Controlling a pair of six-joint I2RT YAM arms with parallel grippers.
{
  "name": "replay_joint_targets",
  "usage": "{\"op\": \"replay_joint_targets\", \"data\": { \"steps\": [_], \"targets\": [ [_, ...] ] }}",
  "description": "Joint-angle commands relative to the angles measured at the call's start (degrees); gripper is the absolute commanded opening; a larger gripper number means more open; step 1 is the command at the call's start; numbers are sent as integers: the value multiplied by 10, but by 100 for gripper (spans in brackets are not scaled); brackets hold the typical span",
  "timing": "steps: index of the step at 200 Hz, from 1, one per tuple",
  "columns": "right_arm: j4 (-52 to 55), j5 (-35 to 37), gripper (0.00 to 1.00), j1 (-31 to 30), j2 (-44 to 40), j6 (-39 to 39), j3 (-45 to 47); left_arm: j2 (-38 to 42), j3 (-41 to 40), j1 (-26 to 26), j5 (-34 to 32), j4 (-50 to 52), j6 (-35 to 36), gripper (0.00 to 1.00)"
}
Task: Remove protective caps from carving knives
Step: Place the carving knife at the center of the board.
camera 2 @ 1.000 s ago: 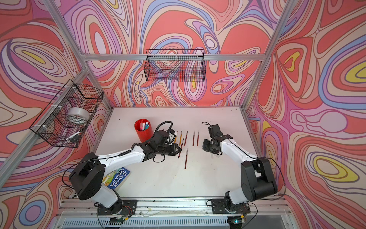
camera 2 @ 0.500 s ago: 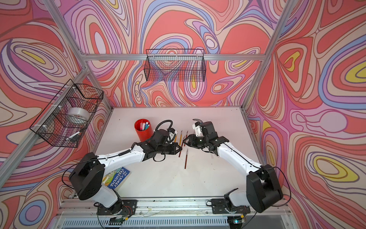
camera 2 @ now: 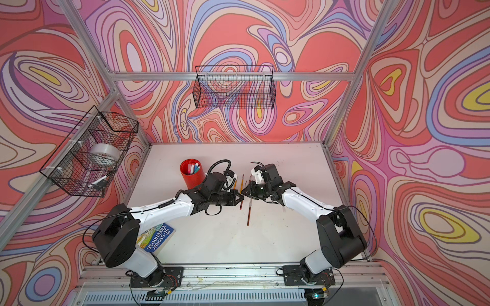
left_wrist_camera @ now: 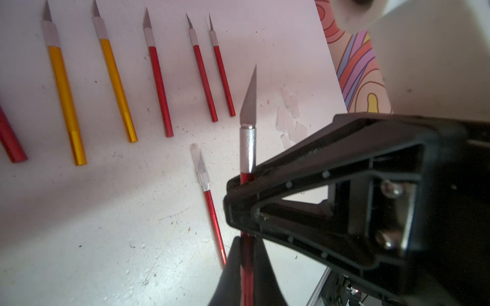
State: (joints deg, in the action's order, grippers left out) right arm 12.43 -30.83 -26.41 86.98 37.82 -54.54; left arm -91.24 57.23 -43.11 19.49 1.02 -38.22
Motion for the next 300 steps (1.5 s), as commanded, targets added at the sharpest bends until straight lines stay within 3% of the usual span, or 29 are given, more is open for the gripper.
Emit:
{"op": "replay_joint_targets", "data": {
  "steps": [1,25,33,43,62,70,83,112,172,300],
  "targets": [
    [-20,1,0,-5,1,0,-10,8,9,1,-1,6,-5,0],
    [-22,6,0,-5,5,1,-8,6,8,1,2,3,-6,0],
    [-17,8,0,-5,6,-3,-11,7,8,1,2,2,-6,4],
    [-4,16,0,-6,6,-11,-18,9,5,1,-1,3,-7,21],
    [61,76,0,-5,8,-44,-49,22,-8,2,-11,-4,-7,71],
    [94,107,0,-3,13,-60,-66,29,-13,1,-18,-3,-6,81],
    [147,163,0,3,28,-80,-93,41,-21,1,-29,3,-2,88],
    [202,217,0,37,65,-106,-127,66,-41,2,-52,19,7,97],
    [264,304,0,85,141,-144,-193,101,-70,3,-92,42,23,97],
    [326,319,0,134,331,-172,-353,102,-85,28,-95,41,36,99]
  ]
}}
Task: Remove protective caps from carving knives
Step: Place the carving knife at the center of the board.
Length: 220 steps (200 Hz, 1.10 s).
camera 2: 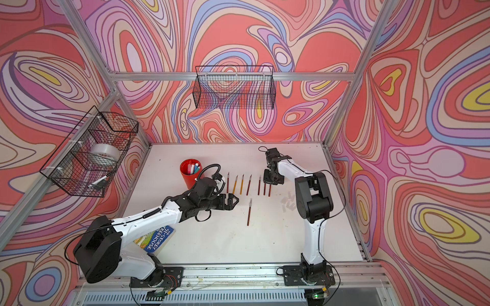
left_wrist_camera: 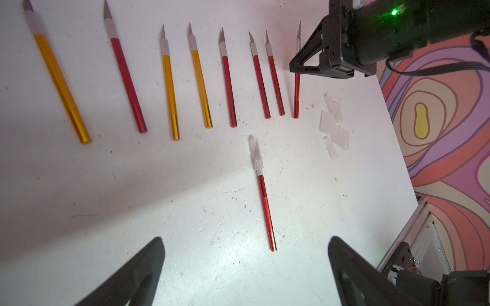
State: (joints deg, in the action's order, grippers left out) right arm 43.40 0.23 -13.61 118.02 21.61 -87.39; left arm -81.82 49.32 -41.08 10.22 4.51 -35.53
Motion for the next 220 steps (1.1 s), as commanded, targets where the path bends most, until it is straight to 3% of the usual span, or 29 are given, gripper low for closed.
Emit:
{"op": "replay_joint_targets", "data": {
  "steps": [1,118,220],
  "targets": [
    [18,8,0,6,21,-9,-26,8,-6,7,-2,7,10,99],
    [17,-17,20,28,85,-13,-56,-24,2,21,21,-10,1,100],
    [6,-54,28,32,35,-8,-33,-25,8,23,29,-4,-1,100]
  ]
}}
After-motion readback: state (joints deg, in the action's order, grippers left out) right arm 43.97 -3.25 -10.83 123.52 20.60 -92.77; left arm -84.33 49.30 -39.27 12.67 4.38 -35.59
